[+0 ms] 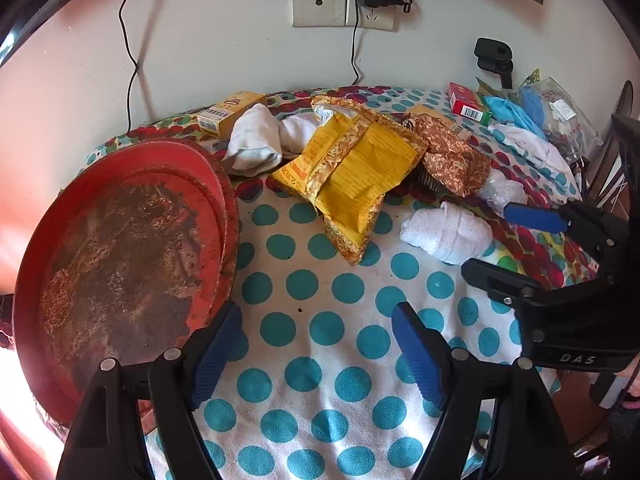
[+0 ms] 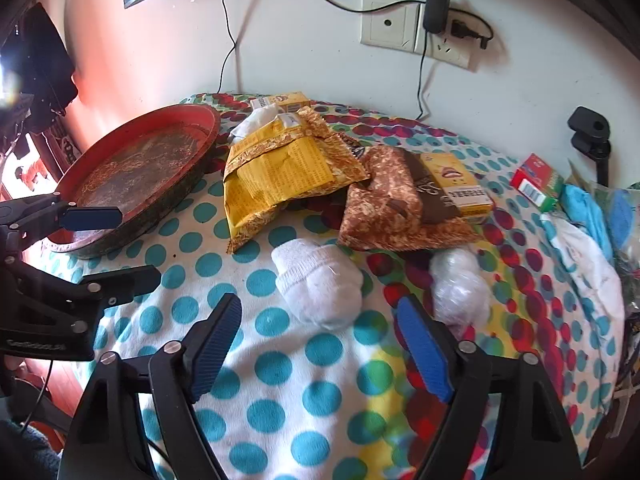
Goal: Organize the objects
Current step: 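Grasp the rolled white sock with the right gripper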
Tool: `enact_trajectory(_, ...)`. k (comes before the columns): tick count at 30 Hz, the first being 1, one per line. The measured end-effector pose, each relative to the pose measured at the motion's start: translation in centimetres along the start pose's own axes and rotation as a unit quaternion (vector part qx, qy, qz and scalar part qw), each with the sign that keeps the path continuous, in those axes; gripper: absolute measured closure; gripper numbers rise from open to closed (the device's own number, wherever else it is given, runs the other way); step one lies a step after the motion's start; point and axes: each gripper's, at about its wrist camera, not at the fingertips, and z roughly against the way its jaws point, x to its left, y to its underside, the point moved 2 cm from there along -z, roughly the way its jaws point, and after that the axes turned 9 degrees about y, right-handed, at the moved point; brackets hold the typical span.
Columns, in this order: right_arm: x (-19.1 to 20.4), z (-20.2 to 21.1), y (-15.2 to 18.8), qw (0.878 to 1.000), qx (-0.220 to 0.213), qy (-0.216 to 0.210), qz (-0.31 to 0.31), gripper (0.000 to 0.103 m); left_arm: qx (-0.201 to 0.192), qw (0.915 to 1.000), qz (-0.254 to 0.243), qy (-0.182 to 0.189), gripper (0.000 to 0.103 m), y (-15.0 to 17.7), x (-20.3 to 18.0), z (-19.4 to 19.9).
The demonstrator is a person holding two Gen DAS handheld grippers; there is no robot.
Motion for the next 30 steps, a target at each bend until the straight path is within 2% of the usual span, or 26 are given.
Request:
enact_trajectory(3,0.5,-1.5,-0.4,1.000,0.005,0.003,0.010,0.028,-0.001,0.9999,-0.012,-0.011,0.023,-0.6,0.4,-0.2)
enact_trajectory(4,0.6,-1.8,-0.5,1.000,0.004,0.004,0.011,0.030,-0.003,0.9997,-0.020,-0.016,0.023,-0.8,0.4,-0.4)
enact_trajectory(6,0.8,-2.6,-0.7,1.000,0.004,0.000,0.014,0.042,0.002,0.9992,-0.035,-0.018,0.023,-1.1,0.3,-0.8)
enact_trajectory(9,1.0,-4.0,-0.8,1.000,0.017,-0.002,0.017,0.043,-0.001,0.9983,-0.057,-0.010,0.023,-1.7,-0.2,-1.3)
enact_trajectory(10,1.0,-4.4,-0.8,1.000,0.017,0.000,0.016,0.047,-0.003,0.9979,-0.064,-0.011,0.023,-1.8,-0.4,-1.5)
enact_trajectory(11,1.0,-4.6,-0.7,1.000,0.016,0.000,0.017,0.058,-0.004,0.9973,-0.073,-0.011,0.023,-2.1,-0.6,-1.8)
enact_trajectory(14,0.4,-4.6,-0.6,1.000,0.010,-0.014,0.000,0.064,-0.001,0.9966,-0.082,-0.001,0.023,-2.7,-1.0,-2.4)
enact_trajectory(18,-0.4,-4.1,-0.1,1.000,0.002,-0.017,-0.012,0.065,-0.004,0.9952,-0.091,0.036,0.023,-3.9,-1.3,-2.9)
enact_trajectory(21,-1.2,-4.1,0.6,0.999,0.007,-0.031,-0.027,0.065,-0.002,0.9920,-0.119,0.041,0.023,-5.0,-1.6,-3.3)
enact_trajectory(23,-1.5,-4.1,1.0,0.999,0.005,-0.038,-0.034,0.065,0.001,0.9902,-0.138,0.022,0.023,-6.0,-1.8,-3.7)
enact_trajectory(30,-1.7,-4.2,1.4,0.997,-0.001,-0.053,-0.048,0.064,0.039,0.9869,-0.156,0.009,0.023,-8.0,-1.6,-5.9)
